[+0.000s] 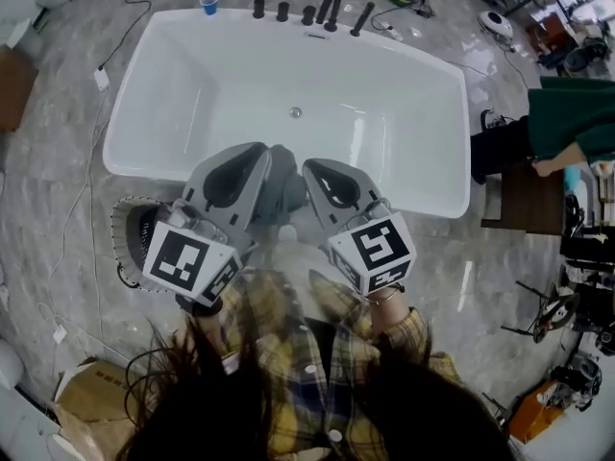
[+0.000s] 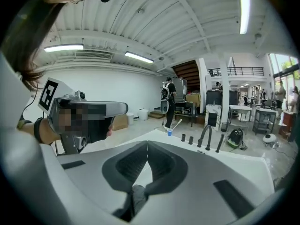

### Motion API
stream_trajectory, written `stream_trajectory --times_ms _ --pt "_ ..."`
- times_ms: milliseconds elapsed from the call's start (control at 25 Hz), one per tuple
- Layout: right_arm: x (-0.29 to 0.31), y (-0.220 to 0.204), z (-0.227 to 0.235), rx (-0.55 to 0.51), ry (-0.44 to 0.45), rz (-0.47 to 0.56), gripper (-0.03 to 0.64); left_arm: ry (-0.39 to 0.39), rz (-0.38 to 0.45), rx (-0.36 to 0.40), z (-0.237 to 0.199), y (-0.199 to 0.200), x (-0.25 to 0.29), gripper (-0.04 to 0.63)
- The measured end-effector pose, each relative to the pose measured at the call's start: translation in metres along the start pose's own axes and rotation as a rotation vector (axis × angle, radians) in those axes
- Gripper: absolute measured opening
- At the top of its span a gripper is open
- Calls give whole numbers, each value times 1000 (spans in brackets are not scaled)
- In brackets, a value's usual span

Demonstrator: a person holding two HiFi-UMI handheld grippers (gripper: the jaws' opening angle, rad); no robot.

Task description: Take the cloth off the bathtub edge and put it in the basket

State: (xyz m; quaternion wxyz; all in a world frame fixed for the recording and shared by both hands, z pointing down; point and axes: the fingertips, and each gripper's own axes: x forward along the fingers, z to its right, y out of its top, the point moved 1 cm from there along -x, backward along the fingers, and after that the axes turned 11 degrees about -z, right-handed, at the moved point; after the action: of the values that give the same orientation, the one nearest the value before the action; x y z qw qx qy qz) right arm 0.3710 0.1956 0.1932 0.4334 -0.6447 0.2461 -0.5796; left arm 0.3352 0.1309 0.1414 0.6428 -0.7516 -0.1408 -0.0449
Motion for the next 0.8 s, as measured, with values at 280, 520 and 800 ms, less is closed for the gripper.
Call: stream_trajectory --times_ms 280,520,800 --pt "27 5 24 -48 107 -20 15 137 -12 -38 -23 -3 17 25" --pt "55 5 24 -48 146 -48 15 184 -41 -64 -45 -14 15 25" --pt "70 5 16 -37 172 -60 17 189 -73 -90 -58 -26 7 25"
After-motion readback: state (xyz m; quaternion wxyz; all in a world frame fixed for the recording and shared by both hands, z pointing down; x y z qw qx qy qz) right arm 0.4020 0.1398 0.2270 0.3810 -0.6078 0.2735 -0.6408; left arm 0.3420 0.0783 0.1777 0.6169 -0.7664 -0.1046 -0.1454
